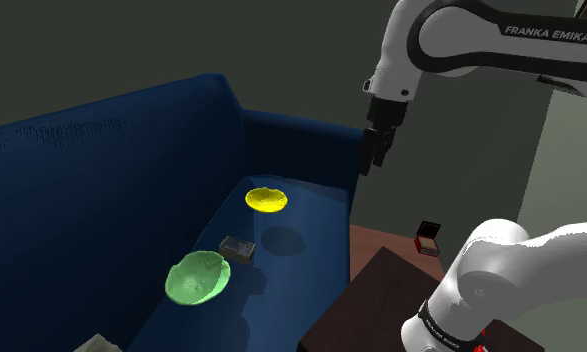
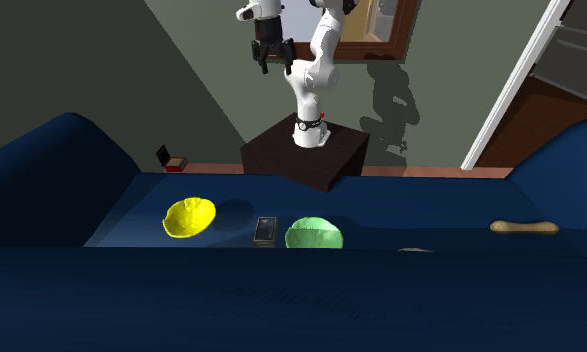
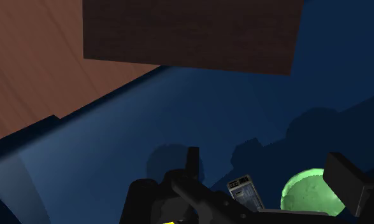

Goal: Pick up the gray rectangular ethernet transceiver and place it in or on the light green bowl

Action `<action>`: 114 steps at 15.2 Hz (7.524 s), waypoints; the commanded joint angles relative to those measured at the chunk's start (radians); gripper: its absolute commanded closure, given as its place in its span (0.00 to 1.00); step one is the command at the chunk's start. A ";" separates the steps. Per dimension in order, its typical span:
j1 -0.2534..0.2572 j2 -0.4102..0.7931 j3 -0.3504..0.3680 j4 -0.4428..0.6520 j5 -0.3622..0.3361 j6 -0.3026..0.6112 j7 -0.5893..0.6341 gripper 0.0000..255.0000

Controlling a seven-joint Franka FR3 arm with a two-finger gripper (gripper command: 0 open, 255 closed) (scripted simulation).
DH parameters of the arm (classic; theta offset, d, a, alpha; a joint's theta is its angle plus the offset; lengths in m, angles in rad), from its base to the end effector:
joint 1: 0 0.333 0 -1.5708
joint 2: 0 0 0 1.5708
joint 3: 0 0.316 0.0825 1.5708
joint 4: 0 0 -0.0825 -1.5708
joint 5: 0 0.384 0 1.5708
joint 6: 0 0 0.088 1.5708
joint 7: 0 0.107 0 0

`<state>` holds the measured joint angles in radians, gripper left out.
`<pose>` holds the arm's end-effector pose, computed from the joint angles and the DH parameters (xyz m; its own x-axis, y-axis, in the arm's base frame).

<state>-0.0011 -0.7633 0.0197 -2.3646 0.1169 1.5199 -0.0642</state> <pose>0.3063 0.0203 0.5758 0.9939 0.0817 -0.0744 0.0734 -0.9914 -0.1080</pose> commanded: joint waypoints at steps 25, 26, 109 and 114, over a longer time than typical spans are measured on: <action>0.092 0.746 0.097 0.018 -0.003 0.801 -0.161 0.00; 0.095 0.785 0.101 0.036 -0.009 0.824 -0.164 0.00; 0.391 1.297 0.164 0.598 -0.176 0.827 0.111 1.00; 0.395 1.340 0.158 0.592 -0.184 0.875 0.114 1.00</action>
<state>0.3929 0.5679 0.1789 -1.7728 -0.0651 2.3861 0.0493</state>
